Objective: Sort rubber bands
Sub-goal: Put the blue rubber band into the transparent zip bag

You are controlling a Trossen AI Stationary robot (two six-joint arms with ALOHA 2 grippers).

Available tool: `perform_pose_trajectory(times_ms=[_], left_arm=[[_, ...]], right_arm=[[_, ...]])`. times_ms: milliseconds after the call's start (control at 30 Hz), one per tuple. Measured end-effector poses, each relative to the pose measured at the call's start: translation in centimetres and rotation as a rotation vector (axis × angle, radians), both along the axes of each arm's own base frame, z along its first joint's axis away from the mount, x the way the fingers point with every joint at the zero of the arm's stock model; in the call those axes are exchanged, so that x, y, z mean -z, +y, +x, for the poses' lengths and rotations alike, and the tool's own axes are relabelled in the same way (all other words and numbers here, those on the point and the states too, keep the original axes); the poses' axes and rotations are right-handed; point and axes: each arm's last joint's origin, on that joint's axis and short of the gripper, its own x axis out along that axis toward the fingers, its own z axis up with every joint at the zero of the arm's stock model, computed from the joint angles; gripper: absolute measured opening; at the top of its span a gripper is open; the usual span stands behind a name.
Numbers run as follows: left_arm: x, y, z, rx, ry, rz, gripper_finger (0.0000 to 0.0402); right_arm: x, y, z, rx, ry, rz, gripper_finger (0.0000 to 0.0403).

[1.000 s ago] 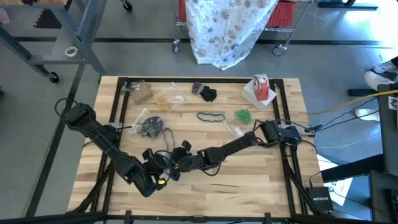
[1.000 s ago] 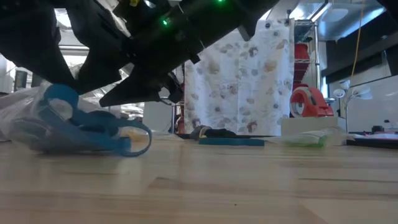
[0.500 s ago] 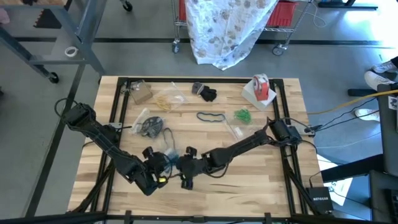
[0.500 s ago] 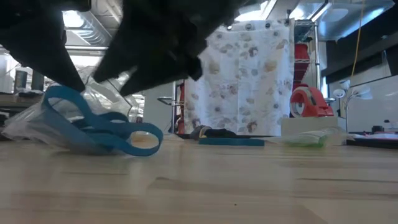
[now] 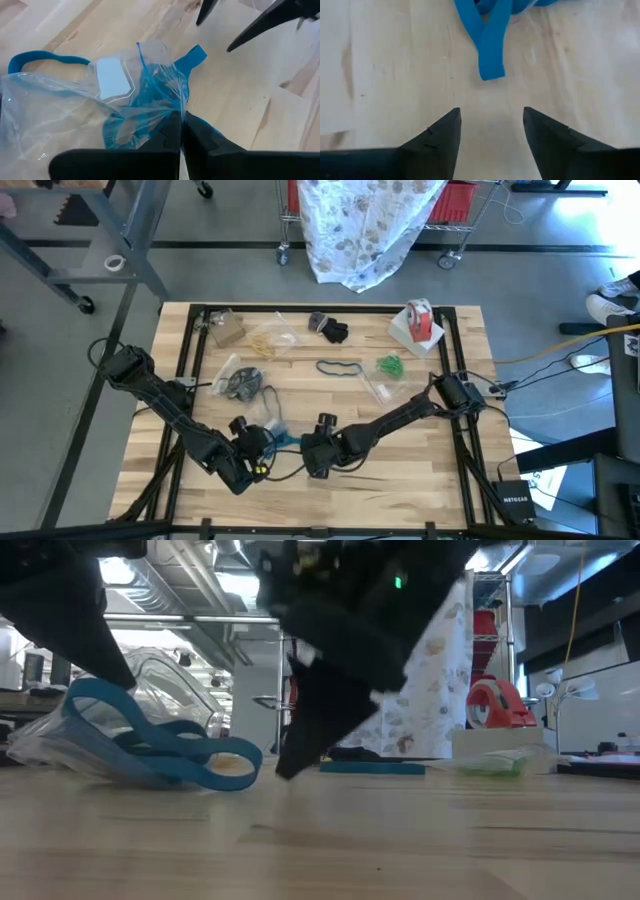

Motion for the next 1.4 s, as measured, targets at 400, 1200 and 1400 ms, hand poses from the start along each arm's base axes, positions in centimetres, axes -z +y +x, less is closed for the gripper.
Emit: perform_pose_trajectory(times_ms=[400,1200,1400], left_arm=[[0.0,0.3,0.3,-0.005,-0.003,0.01,0.0001],[-0.7,0.5,2.3,0.054,-0.105,0.02,0.0001],[-1.0,0.2,1.7,0.089,-0.09,0.041,0.0001]], right_arm=[[3.6,-1.2,1.1,-0.014,-0.233,0.017,0.001],[2.6,-5.4,5.6,-0.002,-0.583,0.101,0.0005],[-0.8,-4.4,4.2,-0.058,-0.504,0.069,0.0005]])
